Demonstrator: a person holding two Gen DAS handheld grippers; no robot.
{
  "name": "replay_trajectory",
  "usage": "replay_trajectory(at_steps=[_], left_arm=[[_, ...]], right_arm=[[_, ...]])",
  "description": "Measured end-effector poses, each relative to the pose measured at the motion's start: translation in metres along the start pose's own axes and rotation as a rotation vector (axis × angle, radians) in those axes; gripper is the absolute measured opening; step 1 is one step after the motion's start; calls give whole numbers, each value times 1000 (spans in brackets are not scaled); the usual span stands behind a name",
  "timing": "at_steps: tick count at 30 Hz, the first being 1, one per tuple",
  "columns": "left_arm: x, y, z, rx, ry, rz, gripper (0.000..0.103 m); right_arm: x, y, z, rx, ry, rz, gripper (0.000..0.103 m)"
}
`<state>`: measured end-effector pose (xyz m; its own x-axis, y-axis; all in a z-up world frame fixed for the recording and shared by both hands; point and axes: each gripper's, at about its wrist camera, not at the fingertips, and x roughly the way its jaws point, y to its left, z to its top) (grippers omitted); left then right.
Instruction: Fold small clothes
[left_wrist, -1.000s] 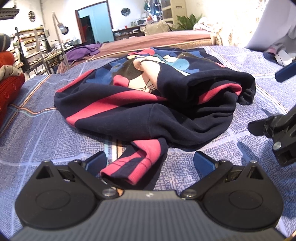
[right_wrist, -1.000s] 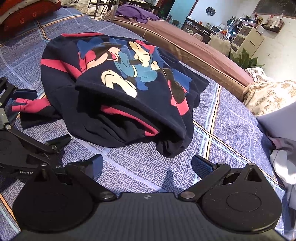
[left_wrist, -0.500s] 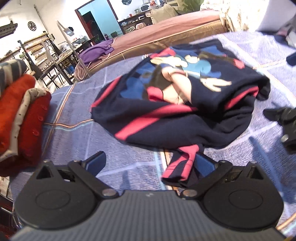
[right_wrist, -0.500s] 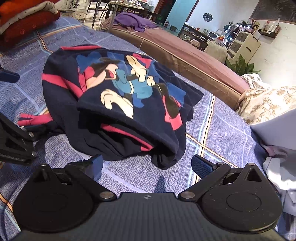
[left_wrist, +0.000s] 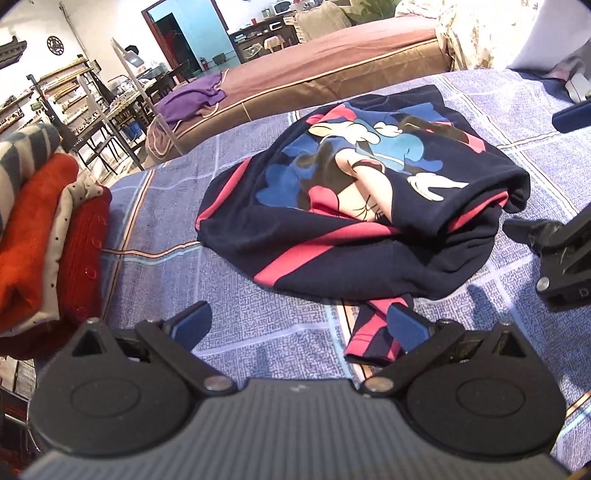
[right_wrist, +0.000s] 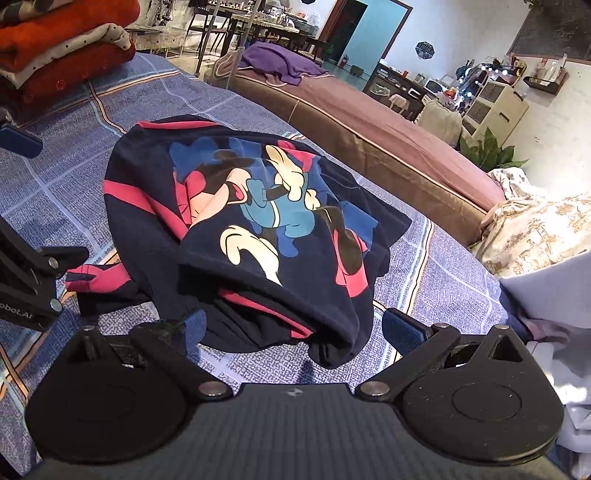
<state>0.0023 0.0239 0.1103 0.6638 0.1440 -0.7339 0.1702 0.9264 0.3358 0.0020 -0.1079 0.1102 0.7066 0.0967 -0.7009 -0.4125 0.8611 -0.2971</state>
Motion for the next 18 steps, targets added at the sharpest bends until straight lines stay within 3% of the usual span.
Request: replay_trajectory(at_steps=[18], left_arm=[[1,3,-6,-71,31,-22,103]], right_arm=[[-8,0,-4,41,1,8,103]])
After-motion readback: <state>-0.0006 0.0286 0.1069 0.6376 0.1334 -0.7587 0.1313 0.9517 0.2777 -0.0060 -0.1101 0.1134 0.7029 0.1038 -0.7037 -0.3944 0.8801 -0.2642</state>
